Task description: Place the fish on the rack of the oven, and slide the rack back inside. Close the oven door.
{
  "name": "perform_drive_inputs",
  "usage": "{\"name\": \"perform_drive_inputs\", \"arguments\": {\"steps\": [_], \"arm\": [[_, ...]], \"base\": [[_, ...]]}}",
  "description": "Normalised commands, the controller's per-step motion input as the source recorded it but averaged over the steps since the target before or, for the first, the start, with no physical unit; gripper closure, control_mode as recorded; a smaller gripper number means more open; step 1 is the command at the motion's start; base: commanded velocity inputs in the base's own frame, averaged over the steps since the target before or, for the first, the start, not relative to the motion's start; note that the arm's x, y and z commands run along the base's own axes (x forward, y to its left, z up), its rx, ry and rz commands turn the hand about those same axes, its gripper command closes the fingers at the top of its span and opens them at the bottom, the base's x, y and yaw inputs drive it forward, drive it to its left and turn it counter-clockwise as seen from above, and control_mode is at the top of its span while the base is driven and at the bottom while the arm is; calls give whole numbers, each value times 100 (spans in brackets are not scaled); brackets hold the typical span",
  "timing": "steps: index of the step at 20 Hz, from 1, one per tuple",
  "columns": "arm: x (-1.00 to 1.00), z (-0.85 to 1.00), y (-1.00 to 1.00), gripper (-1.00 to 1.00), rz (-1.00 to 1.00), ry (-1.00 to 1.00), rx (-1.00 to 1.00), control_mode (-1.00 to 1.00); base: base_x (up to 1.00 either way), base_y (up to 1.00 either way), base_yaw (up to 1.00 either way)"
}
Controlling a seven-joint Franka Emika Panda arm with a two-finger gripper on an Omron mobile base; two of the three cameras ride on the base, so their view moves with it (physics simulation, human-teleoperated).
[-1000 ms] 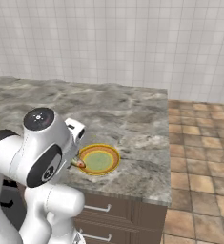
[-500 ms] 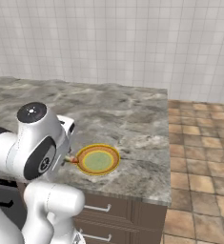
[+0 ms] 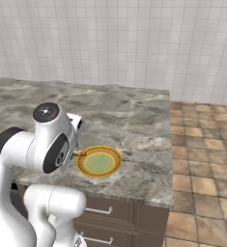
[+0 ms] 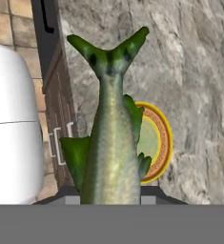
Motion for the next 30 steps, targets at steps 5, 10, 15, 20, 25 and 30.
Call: {"name": "perform_drive_inputs", "arguments": {"steps": [5,10,15,20,25,30], "arm": [[7,-9,0,100,0,0,0,-100],[0,-10,0,100,0,0,0,100],[0,0,0,100,0,0,0,100],[0,0,0,100,0,0,0,100],[0,0,0,100,0,0,0,100],[0,0,0,100,0,0,0,100]], "base": [[0,0,0],[0,0,0],[-47,0,1],[-80,0,0],[-79,-17,-2],[-65,-81,-7]]}}
